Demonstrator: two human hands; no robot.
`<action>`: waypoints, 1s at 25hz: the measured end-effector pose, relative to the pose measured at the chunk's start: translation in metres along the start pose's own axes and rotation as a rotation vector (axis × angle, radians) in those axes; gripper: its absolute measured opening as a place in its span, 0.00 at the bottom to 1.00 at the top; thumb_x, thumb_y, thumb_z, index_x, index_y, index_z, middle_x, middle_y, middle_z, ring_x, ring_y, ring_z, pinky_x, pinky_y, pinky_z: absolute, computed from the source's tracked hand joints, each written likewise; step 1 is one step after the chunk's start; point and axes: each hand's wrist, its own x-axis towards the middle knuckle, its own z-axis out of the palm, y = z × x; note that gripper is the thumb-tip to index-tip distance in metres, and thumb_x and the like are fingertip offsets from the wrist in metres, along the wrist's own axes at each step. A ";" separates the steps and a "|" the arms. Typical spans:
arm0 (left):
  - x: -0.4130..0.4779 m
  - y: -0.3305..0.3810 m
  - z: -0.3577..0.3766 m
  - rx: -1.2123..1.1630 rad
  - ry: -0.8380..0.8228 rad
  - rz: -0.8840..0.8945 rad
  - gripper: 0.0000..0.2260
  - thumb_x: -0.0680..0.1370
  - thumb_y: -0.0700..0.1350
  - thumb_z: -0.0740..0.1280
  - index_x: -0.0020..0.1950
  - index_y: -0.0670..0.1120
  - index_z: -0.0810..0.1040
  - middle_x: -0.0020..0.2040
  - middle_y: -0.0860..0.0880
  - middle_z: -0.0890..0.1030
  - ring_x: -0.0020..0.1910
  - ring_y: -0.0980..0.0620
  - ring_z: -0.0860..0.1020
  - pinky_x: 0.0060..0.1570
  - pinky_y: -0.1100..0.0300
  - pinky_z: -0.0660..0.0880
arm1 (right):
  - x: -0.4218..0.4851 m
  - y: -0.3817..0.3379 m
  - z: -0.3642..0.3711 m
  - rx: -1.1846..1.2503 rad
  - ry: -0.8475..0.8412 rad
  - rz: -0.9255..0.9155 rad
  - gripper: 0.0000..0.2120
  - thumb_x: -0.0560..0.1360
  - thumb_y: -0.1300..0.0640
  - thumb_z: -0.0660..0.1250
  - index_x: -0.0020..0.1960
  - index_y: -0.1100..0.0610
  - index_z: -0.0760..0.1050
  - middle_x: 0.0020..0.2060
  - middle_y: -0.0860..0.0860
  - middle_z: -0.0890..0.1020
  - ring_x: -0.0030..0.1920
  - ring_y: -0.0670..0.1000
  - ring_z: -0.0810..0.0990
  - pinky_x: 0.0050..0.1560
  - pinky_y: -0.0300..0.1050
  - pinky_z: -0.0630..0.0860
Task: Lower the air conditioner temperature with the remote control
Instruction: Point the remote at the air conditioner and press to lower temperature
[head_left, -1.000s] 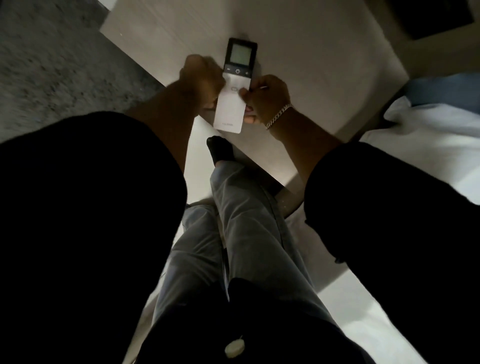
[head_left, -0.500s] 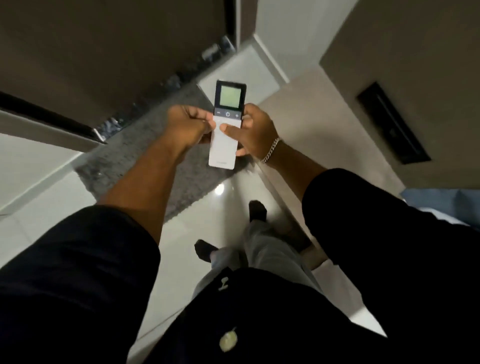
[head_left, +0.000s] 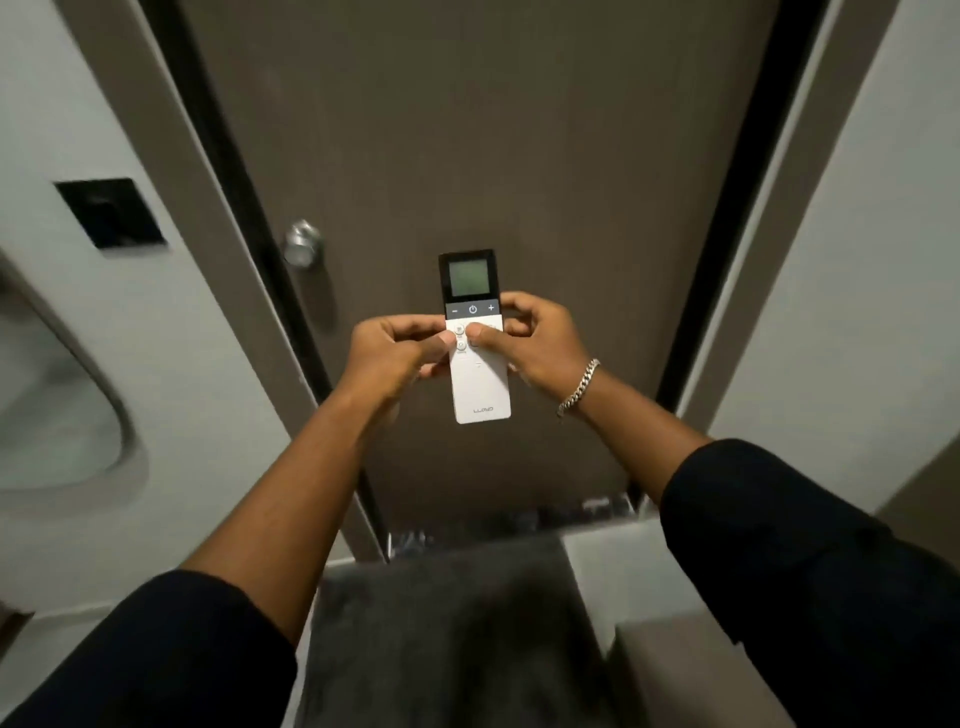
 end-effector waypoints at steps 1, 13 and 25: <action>0.004 0.028 -0.007 -0.033 0.008 0.056 0.08 0.73 0.33 0.70 0.52 0.37 0.81 0.48 0.42 0.85 0.47 0.46 0.85 0.43 0.57 0.82 | 0.011 -0.029 0.005 0.011 0.016 -0.069 0.14 0.70 0.66 0.72 0.55 0.62 0.76 0.46 0.58 0.84 0.36 0.44 0.84 0.35 0.37 0.82; 0.004 0.328 -0.021 0.020 0.018 0.663 0.03 0.73 0.33 0.71 0.45 0.37 0.81 0.44 0.39 0.84 0.40 0.44 0.84 0.41 0.53 0.83 | 0.061 -0.319 -0.008 0.025 0.051 -0.643 0.23 0.71 0.59 0.73 0.65 0.60 0.75 0.55 0.54 0.84 0.50 0.50 0.85 0.45 0.43 0.84; -0.017 0.407 -0.026 0.134 0.021 0.832 0.06 0.73 0.39 0.72 0.47 0.37 0.81 0.45 0.39 0.85 0.41 0.47 0.86 0.36 0.59 0.82 | 0.048 -0.400 -0.010 0.051 0.048 -0.787 0.11 0.72 0.58 0.72 0.54 0.53 0.77 0.48 0.51 0.84 0.45 0.48 0.85 0.42 0.42 0.84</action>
